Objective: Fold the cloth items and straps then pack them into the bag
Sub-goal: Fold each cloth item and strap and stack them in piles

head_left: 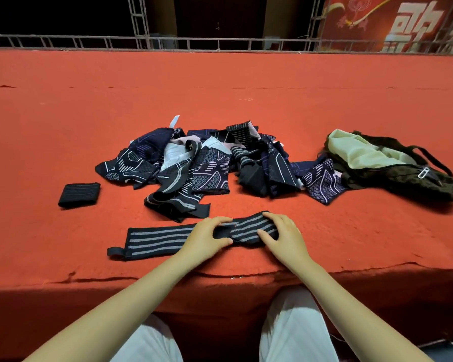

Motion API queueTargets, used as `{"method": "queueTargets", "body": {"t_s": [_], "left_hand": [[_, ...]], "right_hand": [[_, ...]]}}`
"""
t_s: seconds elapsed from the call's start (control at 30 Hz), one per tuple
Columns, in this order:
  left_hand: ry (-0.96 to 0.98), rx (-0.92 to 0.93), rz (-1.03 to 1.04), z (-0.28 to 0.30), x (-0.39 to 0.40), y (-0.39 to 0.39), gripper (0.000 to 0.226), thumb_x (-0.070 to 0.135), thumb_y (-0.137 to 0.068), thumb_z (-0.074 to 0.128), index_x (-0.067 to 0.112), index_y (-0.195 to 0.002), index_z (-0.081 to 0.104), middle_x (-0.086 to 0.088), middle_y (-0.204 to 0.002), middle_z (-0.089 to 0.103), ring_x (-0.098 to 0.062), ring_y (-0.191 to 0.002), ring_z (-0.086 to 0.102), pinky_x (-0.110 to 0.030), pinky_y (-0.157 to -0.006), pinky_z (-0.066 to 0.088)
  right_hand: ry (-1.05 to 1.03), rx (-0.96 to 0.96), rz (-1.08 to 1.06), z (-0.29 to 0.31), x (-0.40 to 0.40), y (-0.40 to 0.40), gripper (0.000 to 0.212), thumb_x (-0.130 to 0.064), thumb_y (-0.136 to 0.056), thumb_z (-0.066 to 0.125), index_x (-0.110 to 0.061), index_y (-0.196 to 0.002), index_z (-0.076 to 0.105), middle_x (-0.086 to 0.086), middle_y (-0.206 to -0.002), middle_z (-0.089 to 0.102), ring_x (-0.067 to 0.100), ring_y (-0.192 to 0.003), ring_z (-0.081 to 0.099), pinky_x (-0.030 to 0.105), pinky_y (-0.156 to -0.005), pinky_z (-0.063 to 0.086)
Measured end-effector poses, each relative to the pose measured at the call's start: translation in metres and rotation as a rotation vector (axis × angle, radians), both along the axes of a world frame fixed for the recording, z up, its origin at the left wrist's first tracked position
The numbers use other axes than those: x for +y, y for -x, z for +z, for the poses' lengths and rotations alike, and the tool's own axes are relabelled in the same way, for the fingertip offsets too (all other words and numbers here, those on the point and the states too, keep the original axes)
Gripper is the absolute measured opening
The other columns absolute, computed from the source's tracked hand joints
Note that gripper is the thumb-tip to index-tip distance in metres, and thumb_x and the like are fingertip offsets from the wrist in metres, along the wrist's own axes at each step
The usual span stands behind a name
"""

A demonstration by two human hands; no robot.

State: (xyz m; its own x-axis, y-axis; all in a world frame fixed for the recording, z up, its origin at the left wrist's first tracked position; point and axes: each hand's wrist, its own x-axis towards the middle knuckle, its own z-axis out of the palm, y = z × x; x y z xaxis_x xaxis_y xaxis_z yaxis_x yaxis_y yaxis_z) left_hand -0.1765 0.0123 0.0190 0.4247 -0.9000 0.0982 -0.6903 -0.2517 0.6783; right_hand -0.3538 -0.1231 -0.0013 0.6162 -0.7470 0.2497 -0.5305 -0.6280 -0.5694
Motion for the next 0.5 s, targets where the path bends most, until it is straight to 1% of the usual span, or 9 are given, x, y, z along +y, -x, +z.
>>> {"method": "queueTargets", "body": {"t_s": [0.03,0.07,0.13,0.2,0.27,0.33,0.4,0.43,0.5], "left_hand": [[0.005,0.025,0.02,0.0018,0.0001,-0.0025,0.048,0.022,-0.077,0.075,0.029,-0.122,0.059,0.003,-0.104,0.057,-0.006,-0.086,0.05,-0.022,-0.087,0.039],[0.006,0.03,0.032,0.0028,0.0005,-0.0051,0.044,0.021,-0.078,0.075,0.028,-0.119,0.061,0.003,-0.1,0.055,-0.003,-0.079,0.048,-0.024,-0.086,0.042],[-0.011,0.022,0.042,0.0031,0.0013,-0.0086,0.037,0.022,-0.078,0.074,0.025,-0.114,0.064,0.004,-0.098,0.054,-0.002,-0.077,0.047,-0.022,-0.083,0.043],[-0.042,0.028,0.048,0.003,0.0017,-0.0075,0.031,0.028,-0.08,0.073,0.025,-0.109,0.065,0.005,-0.097,0.056,-0.004,-0.077,0.049,-0.016,-0.073,0.039],[-0.059,0.055,0.072,0.0035,0.0011,-0.0053,0.03,0.03,-0.081,0.071,0.025,-0.11,0.065,0.005,-0.1,0.058,-0.004,-0.072,0.051,-0.015,-0.069,0.039],[-0.08,0.062,0.08,0.0037,-0.0009,-0.0052,0.034,0.019,-0.082,0.07,0.023,-0.115,0.062,0.002,-0.102,0.059,-0.006,-0.07,0.052,-0.019,-0.074,0.042],[-0.101,0.068,0.092,0.0031,-0.0035,-0.0049,0.036,0.007,-0.082,0.066,0.023,-0.114,0.062,0.003,-0.095,0.059,-0.009,-0.074,0.053,-0.02,-0.077,0.042],[-0.094,0.101,0.107,0.0034,-0.0047,-0.0052,0.034,0.005,-0.082,0.065,0.024,-0.11,0.063,0.005,-0.089,0.059,-0.01,-0.076,0.054,-0.02,-0.075,0.042],[-0.051,0.247,0.161,0.0046,-0.0065,-0.0073,0.031,0.002,-0.083,0.061,0.025,-0.102,0.065,0.005,-0.081,0.056,-0.012,-0.076,0.054,-0.021,-0.07,0.042]], "right_hand": [[-0.005,-0.005,0.005,-0.0005,-0.0006,-0.0008,0.052,-0.045,-0.082,0.057,-0.025,-0.13,0.053,0.0,-0.123,0.057,0.019,-0.118,0.049,0.039,-0.102,0.038],[-0.007,-0.013,0.011,-0.0007,-0.0008,-0.0014,0.051,-0.043,-0.083,0.06,-0.025,-0.13,0.052,0.0,-0.123,0.056,0.019,-0.118,0.049,0.039,-0.103,0.038],[-0.018,-0.042,0.022,-0.0004,-0.0017,-0.0021,0.05,-0.037,-0.083,0.065,-0.025,-0.13,0.052,0.0,-0.124,0.056,0.019,-0.118,0.049,0.037,-0.103,0.038],[-0.041,-0.075,0.02,0.0012,-0.0026,-0.003,0.05,-0.032,-0.083,0.067,-0.024,-0.13,0.053,0.0,-0.124,0.056,0.018,-0.118,0.049,0.035,-0.103,0.038],[-0.065,-0.086,0.005,0.002,-0.0027,-0.004,0.05,-0.031,-0.083,0.068,-0.024,-0.129,0.053,0.0,-0.123,0.056,0.018,-0.117,0.049,0.035,-0.102,0.039],[-0.086,-0.09,-0.011,0.0004,-0.0022,-0.0049,0.049,-0.031,-0.083,0.068,-0.024,-0.129,0.053,0.0,-0.12,0.056,0.018,-0.115,0.05,0.038,-0.101,0.04],[-0.102,-0.101,-0.023,-0.0024,-0.0019,-0.0051,0.048,-0.031,-0.082,0.068,-0.025,-0.127,0.054,-0.001,-0.117,0.057,0.018,-0.113,0.052,0.039,-0.1,0.041],[-0.109,-0.106,-0.027,-0.0033,-0.0019,-0.0049,0.047,-0.03,-0.082,0.068,-0.025,-0.127,0.054,-0.002,-0.116,0.057,0.018,-0.112,0.052,0.039,-0.1,0.041],[-0.128,-0.109,-0.032,-0.0038,-0.0025,-0.0046,0.046,-0.031,-0.082,0.068,-0.026,-0.126,0.055,-0.003,-0.115,0.057,0.018,-0.111,0.052,0.039,-0.1,0.041]]}}
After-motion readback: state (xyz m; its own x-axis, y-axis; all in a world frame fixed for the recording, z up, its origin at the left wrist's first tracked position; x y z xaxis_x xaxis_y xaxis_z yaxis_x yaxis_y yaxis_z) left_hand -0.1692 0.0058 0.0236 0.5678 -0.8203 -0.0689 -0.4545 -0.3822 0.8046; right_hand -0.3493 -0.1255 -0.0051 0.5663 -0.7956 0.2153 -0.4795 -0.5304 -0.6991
